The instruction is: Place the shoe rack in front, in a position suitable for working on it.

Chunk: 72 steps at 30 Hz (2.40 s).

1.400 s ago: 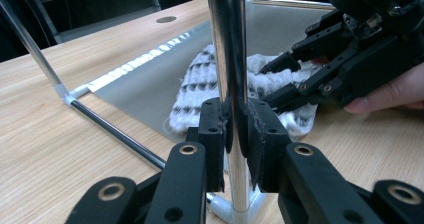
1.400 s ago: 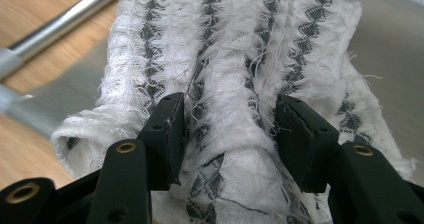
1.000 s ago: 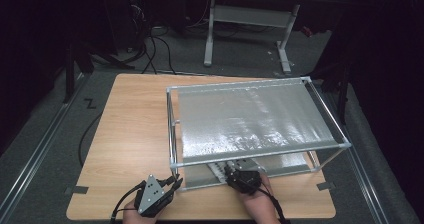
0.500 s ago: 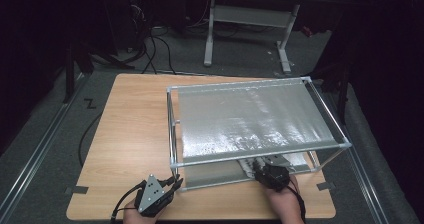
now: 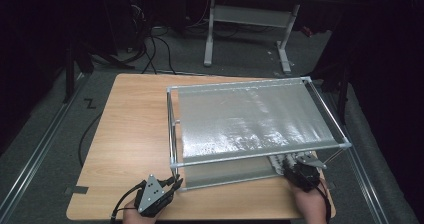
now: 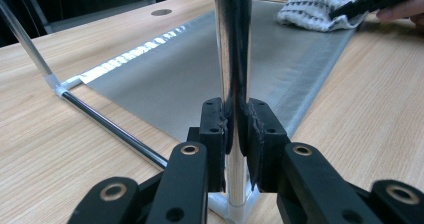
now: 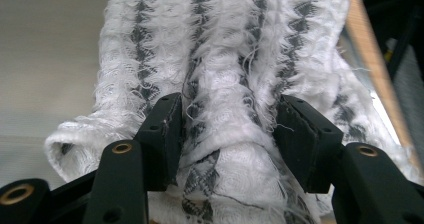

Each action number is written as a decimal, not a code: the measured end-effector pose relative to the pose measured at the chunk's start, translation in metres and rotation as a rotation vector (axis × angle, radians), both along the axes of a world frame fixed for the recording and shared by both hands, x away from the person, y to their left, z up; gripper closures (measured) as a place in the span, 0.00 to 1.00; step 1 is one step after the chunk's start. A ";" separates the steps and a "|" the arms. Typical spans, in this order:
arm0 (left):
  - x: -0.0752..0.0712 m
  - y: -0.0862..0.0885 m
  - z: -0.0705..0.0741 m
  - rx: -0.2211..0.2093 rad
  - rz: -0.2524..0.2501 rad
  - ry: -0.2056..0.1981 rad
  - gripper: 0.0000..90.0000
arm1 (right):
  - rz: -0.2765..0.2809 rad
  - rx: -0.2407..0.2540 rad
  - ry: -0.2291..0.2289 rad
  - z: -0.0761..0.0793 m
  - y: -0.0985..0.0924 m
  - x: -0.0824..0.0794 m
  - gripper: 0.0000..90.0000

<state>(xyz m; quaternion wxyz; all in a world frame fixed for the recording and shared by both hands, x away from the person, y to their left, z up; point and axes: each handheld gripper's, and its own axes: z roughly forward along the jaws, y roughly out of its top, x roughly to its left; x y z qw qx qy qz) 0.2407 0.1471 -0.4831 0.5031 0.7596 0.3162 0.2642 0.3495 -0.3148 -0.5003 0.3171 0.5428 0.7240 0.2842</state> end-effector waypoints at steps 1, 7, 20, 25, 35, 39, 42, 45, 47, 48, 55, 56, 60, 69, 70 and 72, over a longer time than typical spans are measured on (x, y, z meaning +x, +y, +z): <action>0.000 0.000 0.000 0.000 0.000 0.000 0.88 | -0.027 0.009 0.004 0.000 -0.004 -0.001 0.50; 0.000 -0.001 0.000 -0.003 -0.002 0.003 0.88 | -0.066 0.010 -0.009 0.000 -0.022 0.000 0.50; 0.001 0.000 0.000 -0.010 -0.006 0.006 0.88 | -0.091 0.022 -0.008 -0.001 -0.021 -0.001 0.51; 0.001 0.000 -0.001 -0.012 -0.006 0.006 0.88 | -0.050 0.022 -0.003 -0.001 -0.006 -0.002 0.51; 0.001 0.000 -0.001 -0.015 -0.011 0.008 0.88 | 0.088 0.019 0.012 -0.001 0.039 -0.007 0.50; 0.001 0.000 -0.001 -0.012 -0.011 0.008 0.88 | 0.148 0.035 0.026 -0.002 0.061 -0.009 0.50; 0.001 0.000 -0.001 -0.011 -0.010 0.008 0.88 | 0.181 0.044 0.033 -0.002 0.076 -0.012 0.50; 0.002 -0.001 -0.001 -0.009 -0.010 0.008 0.88 | 0.216 0.050 0.038 -0.002 0.092 -0.015 0.50; 0.002 -0.001 -0.001 -0.009 -0.011 0.009 0.88 | 0.229 0.053 0.044 -0.002 0.102 -0.016 0.50; 0.002 -0.001 -0.001 -0.010 -0.011 0.009 0.88 | 0.231 0.057 0.052 -0.002 0.108 -0.017 0.50; 0.002 -0.001 -0.001 -0.012 -0.011 0.012 0.88 | 0.300 0.052 0.055 -0.002 0.140 -0.021 0.50; 0.002 -0.001 -0.001 -0.012 -0.011 0.012 0.88 | 0.313 0.054 0.053 -0.003 0.143 -0.021 0.50; 0.002 -0.001 -0.001 -0.013 -0.010 0.012 0.88 | 0.347 0.052 0.055 -0.003 0.161 -0.023 0.50; 0.002 -0.001 -0.001 -0.018 -0.009 0.014 0.88 | 0.428 0.062 0.055 -0.003 0.200 -0.032 0.50; 0.002 -0.001 -0.001 -0.018 -0.009 0.014 0.88 | 0.438 0.063 0.053 -0.004 0.205 -0.033 0.50; 0.002 -0.001 -0.001 -0.019 -0.008 0.014 0.88 | 0.459 0.055 0.047 -0.004 0.215 -0.036 0.51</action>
